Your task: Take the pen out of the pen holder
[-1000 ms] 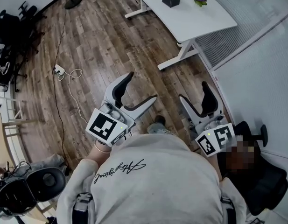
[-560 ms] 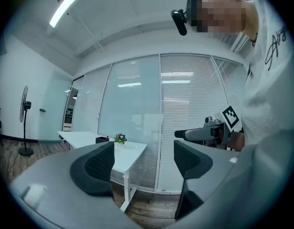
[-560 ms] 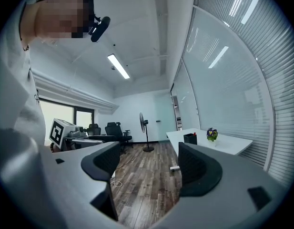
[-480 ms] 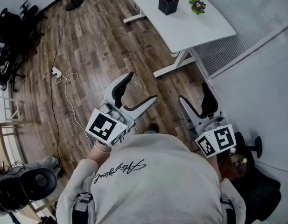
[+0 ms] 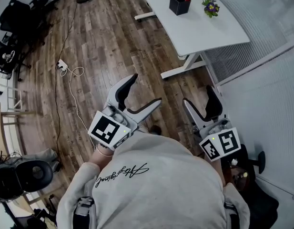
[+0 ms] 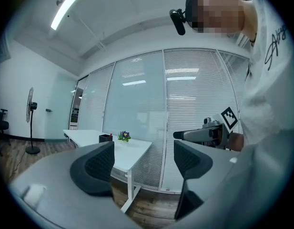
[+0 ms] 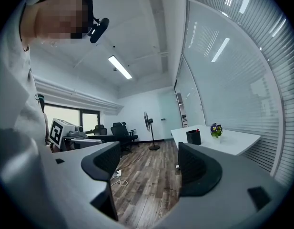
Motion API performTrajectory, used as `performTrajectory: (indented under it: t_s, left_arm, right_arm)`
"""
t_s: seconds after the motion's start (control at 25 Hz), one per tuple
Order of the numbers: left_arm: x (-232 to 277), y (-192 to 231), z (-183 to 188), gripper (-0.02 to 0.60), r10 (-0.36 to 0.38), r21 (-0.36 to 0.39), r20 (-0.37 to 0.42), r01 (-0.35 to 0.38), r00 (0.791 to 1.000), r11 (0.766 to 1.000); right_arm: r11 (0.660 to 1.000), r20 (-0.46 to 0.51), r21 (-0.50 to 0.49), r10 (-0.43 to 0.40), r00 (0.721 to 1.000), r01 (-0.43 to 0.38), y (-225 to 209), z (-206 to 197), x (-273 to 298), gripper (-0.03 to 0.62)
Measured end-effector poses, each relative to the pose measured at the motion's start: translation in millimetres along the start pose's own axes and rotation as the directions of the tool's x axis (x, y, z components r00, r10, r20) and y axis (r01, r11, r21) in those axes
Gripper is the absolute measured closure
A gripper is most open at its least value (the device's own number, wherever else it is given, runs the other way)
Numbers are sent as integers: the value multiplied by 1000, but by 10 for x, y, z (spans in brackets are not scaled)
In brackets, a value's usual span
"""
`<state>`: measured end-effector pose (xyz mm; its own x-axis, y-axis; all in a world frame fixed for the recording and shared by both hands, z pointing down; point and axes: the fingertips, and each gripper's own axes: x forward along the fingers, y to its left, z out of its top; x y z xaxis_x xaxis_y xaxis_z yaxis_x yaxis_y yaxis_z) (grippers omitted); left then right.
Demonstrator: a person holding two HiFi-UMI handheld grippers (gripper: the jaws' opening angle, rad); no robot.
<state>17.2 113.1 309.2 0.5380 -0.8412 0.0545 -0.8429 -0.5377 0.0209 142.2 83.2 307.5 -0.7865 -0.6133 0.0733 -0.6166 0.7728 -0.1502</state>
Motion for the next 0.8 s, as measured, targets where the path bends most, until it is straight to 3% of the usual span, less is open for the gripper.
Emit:
performTrajectory:
  t_s: [0.8]
  left_arm:
    - [249,-87,55,207,-52,9,-13,52,999,999]
  right_arm:
    - [1000,19,16,-5,1000,5,-169,39,-35,235]
